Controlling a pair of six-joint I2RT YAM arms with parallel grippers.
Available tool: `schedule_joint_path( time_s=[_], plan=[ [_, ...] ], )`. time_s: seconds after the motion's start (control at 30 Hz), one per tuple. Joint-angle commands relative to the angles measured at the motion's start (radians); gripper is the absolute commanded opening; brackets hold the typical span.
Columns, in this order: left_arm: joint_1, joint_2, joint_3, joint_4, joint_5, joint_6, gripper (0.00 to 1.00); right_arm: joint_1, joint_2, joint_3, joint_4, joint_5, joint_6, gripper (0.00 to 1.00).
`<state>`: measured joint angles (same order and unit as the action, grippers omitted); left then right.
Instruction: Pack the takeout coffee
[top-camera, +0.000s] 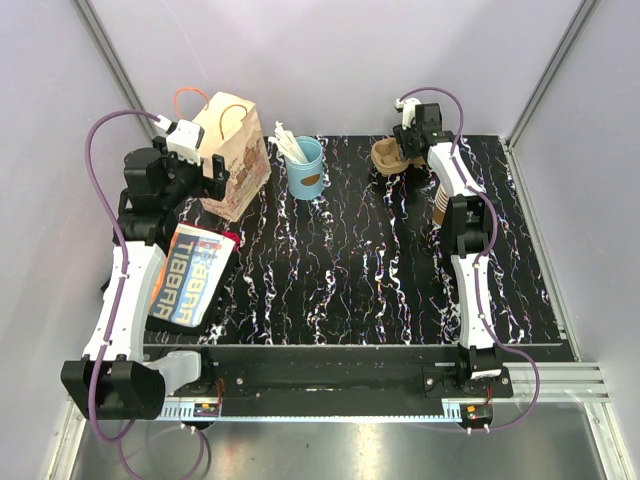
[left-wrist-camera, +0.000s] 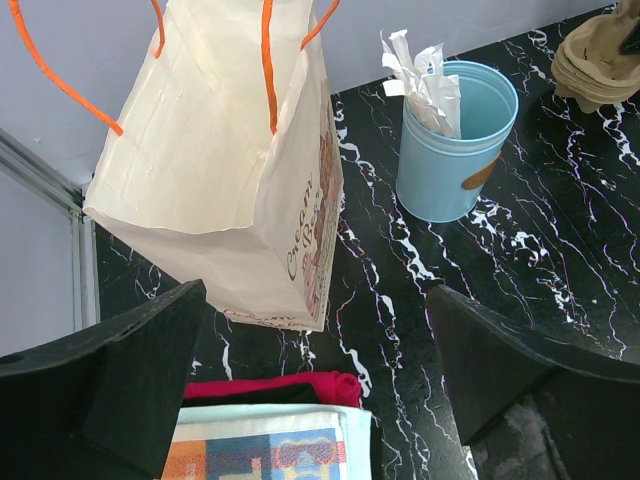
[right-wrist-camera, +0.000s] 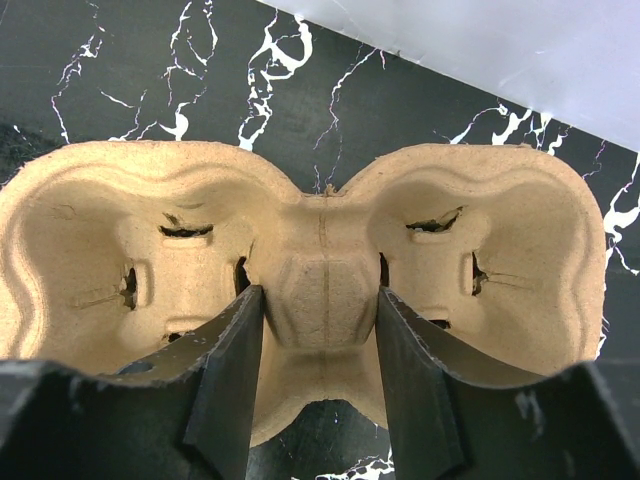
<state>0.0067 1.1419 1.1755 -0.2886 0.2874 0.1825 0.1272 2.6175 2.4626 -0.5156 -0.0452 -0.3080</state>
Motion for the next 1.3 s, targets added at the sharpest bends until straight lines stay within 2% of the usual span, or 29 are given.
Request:
schedule_joint_path(
  time_s=[0.0, 0.73, 0.83, 1.27],
  plan=[
    [-0.002, -0.004, -0.01, 0.069, 0.021, -0.009, 0.99, -0.001, -0.025, 0.048, 0.023, 0.005, 0.01, 0.48],
    [-0.002, -0.014, -0.017, 0.072, 0.027, -0.012, 0.99, -0.001, -0.142, 0.026, 0.071, 0.041, 0.018, 0.46],
    [-0.002, -0.013, -0.016, 0.071, 0.03, -0.012, 0.99, -0.001, -0.146, 0.016, 0.086, 0.1, 0.02, 0.45],
    [-0.001, -0.007, -0.01, 0.072, 0.032, -0.014, 0.99, -0.001, -0.146, -0.048, 0.088, 0.09, 0.052, 0.5]
  ],
)
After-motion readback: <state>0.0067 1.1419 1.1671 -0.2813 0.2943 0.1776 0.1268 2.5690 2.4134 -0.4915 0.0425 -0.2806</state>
